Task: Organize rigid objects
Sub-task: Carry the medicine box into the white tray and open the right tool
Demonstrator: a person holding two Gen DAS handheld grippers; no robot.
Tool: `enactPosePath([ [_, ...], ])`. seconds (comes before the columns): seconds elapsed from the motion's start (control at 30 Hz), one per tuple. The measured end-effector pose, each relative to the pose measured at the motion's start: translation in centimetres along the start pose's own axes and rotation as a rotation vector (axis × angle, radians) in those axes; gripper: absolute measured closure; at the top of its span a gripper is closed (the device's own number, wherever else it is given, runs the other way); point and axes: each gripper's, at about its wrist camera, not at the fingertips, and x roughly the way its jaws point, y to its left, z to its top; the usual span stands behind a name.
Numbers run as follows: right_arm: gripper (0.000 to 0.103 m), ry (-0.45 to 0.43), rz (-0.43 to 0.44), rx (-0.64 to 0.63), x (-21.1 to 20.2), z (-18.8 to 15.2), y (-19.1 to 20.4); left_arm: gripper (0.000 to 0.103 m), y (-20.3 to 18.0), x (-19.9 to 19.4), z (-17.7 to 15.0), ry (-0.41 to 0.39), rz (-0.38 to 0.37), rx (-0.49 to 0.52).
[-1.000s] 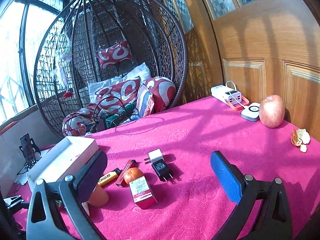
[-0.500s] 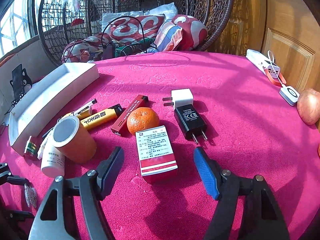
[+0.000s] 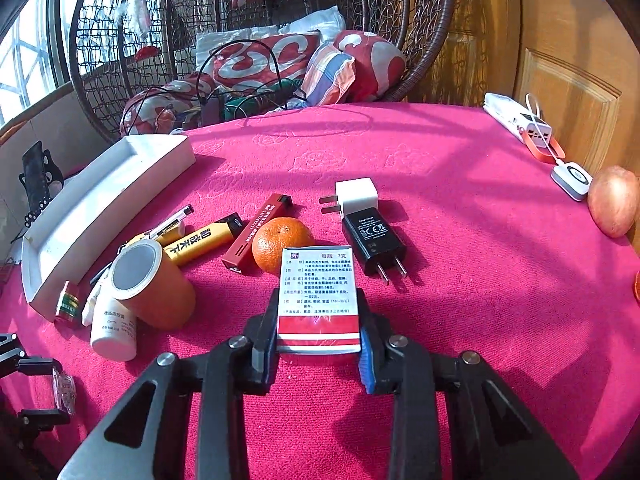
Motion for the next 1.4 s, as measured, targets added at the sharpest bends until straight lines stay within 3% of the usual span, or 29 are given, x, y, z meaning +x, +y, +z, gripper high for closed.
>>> enactPosePath([
  [0.33,0.072,-0.209,0.048,0.031,-6.2,2.8,0.8,0.057,1.8,-4.0,2.3,-0.155,0.061,-0.064],
  [0.63,0.072,-0.398,0.161,-0.045,-10.3,5.7,4.6,0.057,5.3,-8.3,5.3,-0.311,0.192,-0.144],
  [0.8,0.072,-0.406,0.217,-0.096,-10.1,6.8,7.1,0.057,7.8,-9.6,5.6,-0.336,0.265,-0.209],
  [1.4,0.072,-0.336,0.317,-0.181,-6.8,10.9,14.6,0.057,15.1,-9.8,7.9,-0.345,0.406,-0.315],
])
